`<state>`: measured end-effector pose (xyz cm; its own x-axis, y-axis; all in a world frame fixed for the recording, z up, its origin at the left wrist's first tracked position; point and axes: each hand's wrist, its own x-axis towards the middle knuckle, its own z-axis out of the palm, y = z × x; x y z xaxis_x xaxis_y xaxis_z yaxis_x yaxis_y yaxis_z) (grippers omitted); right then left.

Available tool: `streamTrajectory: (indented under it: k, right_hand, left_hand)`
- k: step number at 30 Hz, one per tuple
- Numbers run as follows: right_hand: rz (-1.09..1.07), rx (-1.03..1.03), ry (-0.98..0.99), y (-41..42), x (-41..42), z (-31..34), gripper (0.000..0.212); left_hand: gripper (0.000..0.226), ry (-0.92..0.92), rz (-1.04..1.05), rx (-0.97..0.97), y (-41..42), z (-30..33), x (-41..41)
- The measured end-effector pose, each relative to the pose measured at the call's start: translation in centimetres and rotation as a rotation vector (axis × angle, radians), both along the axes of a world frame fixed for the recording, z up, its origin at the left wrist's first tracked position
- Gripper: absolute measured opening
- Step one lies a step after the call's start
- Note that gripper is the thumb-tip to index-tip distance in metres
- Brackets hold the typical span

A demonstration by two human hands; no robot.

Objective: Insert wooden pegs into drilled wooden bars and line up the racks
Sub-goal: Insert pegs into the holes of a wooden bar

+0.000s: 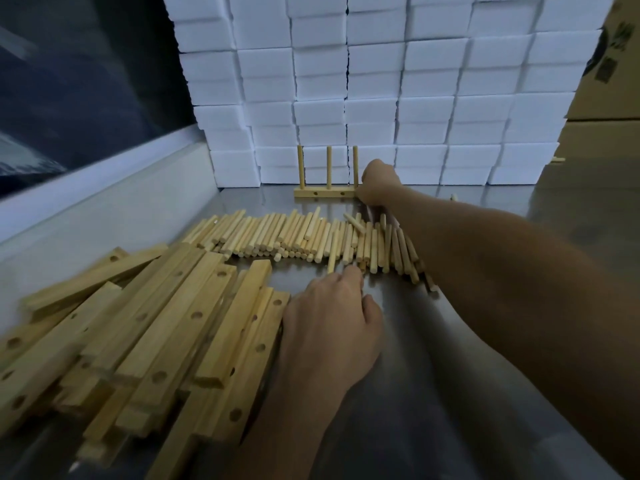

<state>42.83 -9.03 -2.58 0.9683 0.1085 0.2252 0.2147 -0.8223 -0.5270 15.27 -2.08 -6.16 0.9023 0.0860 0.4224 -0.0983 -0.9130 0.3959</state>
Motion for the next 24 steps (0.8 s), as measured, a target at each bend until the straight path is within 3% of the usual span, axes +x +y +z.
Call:
streamTrajectory:
  k: [12, 24]
  right_hand:
    - [-0.021, -0.011, -0.102, -1.4, -5.0, 2.3, 0.022]
    - [0.091, 0.296, -0.165, -6.3, -17.8, 5.2, 0.017]
  left_hand:
    - [0.013, 0.01, 0.008, 0.049, 0.0, 0.2, 0.0]
    - [0.014, -0.052, 0.101, 0.136, -0.4, 0.8, -0.7]
